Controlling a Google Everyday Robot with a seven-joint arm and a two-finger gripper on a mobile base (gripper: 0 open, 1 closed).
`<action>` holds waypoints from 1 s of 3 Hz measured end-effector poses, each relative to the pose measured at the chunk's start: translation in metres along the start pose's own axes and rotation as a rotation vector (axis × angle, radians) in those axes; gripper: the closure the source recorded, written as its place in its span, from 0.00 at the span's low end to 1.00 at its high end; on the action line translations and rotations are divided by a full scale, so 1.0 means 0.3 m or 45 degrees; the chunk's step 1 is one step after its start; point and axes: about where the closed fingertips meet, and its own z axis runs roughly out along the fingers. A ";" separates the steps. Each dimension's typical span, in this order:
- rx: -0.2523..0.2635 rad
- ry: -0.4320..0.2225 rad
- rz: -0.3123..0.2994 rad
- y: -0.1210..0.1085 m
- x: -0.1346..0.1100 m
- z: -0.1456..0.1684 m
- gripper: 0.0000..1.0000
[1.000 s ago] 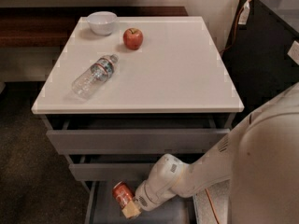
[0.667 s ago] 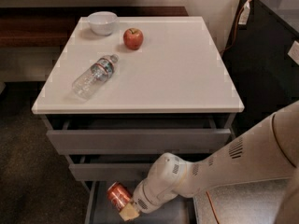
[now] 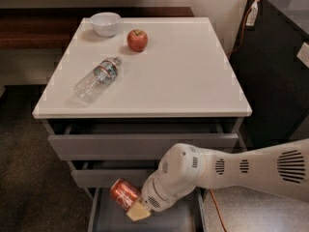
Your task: Pick coke can from bottom drawer and place on counter
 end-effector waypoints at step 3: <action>-0.074 0.084 0.013 0.147 0.115 -0.487 1.00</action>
Offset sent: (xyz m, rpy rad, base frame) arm 0.0411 -0.0642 0.1018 -0.0001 -0.0674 -0.0374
